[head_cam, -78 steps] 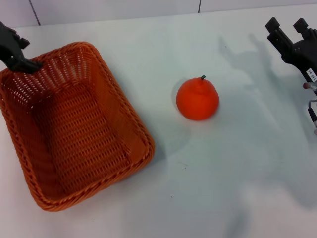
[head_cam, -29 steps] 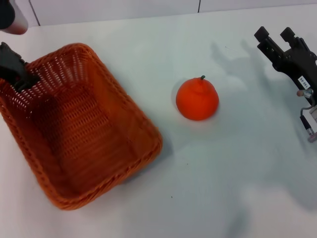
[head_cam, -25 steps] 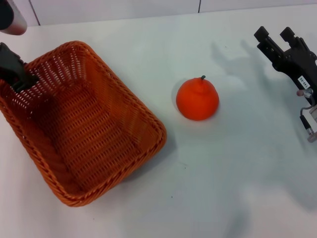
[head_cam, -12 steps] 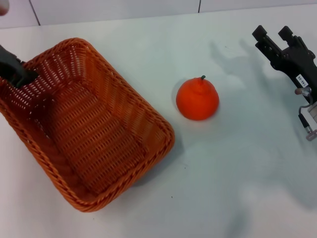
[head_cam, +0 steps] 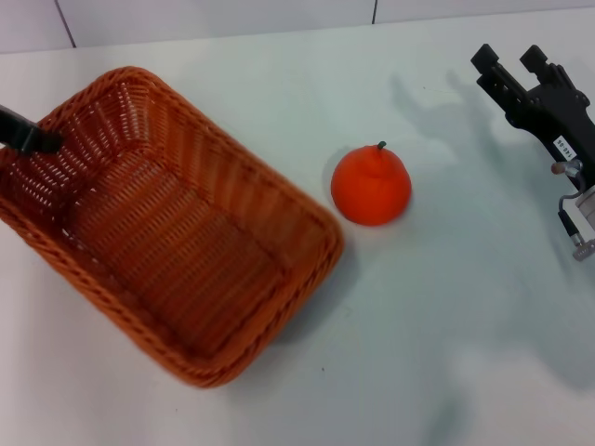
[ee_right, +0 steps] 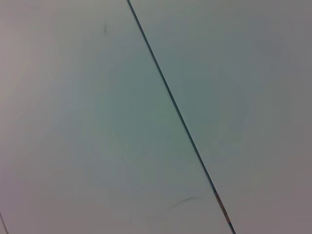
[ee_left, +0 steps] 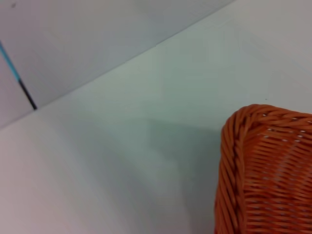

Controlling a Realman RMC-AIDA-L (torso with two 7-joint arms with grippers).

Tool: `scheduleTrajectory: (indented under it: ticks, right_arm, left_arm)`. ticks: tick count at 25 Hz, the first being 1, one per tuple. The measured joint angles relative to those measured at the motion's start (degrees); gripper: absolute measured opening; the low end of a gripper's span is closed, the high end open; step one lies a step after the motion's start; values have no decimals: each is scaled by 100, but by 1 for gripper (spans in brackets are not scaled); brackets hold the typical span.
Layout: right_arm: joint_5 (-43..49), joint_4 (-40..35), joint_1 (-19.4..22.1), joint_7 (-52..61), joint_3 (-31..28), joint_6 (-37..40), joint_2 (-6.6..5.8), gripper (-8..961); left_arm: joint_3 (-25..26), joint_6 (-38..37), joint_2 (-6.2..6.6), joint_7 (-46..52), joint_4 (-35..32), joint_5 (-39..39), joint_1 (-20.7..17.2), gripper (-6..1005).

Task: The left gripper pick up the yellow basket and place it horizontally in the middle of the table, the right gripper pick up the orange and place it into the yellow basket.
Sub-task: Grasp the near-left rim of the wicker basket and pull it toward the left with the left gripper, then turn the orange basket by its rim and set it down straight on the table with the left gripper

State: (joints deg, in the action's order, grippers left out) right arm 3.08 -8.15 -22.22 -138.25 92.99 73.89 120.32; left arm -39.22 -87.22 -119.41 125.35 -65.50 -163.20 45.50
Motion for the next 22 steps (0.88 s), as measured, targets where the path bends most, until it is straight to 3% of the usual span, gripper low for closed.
scheduleTrajectory:
  ticks: [9, 14, 22]
  right_arm:
    - [0, 3, -50, 0, 5, -49, 0, 948]
    - [0, 2, -117, 0, 9, -99, -7, 948]
    - [0, -40, -201, 0, 9, -224, -26, 947]
  left_arm:
    - [676, -274, 453, 457, 966, 344, 179, 174]
    - [1016, -325, 604, 497, 1310, 576, 117, 169]
    - [1474, -436, 715, 647, 1476, 734, 21, 169]
